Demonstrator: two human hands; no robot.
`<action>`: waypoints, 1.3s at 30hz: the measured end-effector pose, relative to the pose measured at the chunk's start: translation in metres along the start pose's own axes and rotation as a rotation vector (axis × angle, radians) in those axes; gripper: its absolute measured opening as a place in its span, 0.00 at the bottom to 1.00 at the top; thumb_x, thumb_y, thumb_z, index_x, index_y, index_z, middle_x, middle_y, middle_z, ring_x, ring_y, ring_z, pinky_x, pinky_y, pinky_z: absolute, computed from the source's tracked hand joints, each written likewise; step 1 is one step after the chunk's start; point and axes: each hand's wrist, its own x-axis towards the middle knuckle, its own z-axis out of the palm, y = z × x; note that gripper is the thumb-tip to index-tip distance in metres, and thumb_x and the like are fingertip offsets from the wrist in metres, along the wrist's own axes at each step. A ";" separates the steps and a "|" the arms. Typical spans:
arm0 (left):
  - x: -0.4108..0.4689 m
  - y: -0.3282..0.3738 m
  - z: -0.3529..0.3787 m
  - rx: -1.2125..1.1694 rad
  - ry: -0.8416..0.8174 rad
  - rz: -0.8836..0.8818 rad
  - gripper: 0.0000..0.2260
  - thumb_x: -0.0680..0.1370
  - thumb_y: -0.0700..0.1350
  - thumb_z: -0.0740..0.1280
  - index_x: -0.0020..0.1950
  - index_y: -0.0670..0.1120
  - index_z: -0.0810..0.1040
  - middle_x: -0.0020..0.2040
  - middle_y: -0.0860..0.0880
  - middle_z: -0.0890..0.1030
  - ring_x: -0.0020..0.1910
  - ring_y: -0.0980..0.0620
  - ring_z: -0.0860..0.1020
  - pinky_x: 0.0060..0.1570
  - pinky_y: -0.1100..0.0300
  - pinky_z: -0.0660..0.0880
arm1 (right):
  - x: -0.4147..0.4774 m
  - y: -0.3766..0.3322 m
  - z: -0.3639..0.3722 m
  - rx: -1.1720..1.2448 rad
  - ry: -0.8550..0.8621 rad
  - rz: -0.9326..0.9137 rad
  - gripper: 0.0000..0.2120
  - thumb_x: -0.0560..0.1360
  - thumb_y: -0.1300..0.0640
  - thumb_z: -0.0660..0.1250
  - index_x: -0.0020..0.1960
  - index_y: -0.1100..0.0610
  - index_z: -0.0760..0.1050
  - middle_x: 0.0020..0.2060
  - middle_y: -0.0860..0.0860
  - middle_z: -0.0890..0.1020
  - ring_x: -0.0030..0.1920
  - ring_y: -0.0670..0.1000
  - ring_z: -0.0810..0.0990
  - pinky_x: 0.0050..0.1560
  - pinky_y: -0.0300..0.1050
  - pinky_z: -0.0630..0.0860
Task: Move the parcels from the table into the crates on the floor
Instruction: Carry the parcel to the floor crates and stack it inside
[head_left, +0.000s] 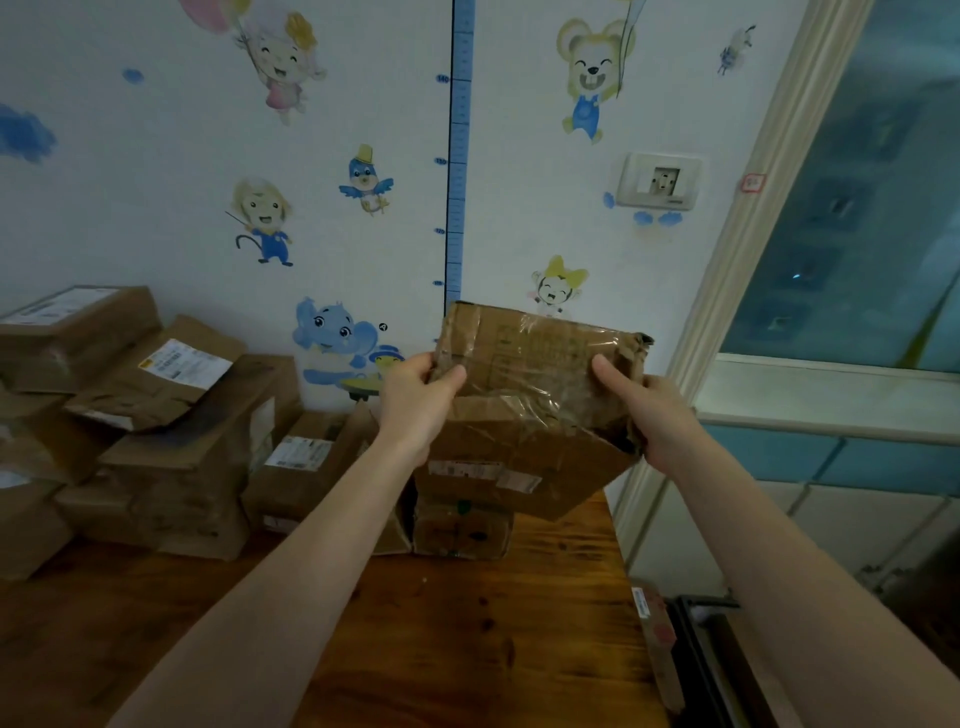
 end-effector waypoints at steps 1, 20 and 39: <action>-0.001 0.001 -0.002 0.010 -0.025 -0.006 0.01 0.77 0.43 0.67 0.46 0.47 0.78 0.44 0.49 0.80 0.44 0.52 0.76 0.41 0.62 0.71 | 0.002 0.001 0.000 -0.053 0.026 -0.022 0.10 0.75 0.51 0.69 0.43 0.57 0.74 0.49 0.57 0.80 0.51 0.57 0.80 0.53 0.51 0.78; 0.006 0.009 -0.003 0.134 -0.152 0.049 0.08 0.76 0.46 0.70 0.52 0.46 0.78 0.44 0.52 0.78 0.48 0.52 0.77 0.47 0.59 0.71 | 0.017 0.012 -0.017 -0.131 0.100 -0.125 0.26 0.68 0.53 0.76 0.62 0.60 0.72 0.53 0.54 0.81 0.49 0.53 0.81 0.32 0.41 0.76; 0.004 0.006 -0.002 -0.073 -0.187 -0.139 0.29 0.71 0.64 0.66 0.64 0.46 0.72 0.56 0.51 0.76 0.55 0.52 0.73 0.49 0.61 0.68 | -0.002 0.017 -0.001 -0.306 0.162 -0.433 0.24 0.70 0.56 0.75 0.60 0.55 0.67 0.48 0.44 0.72 0.50 0.44 0.71 0.38 0.28 0.69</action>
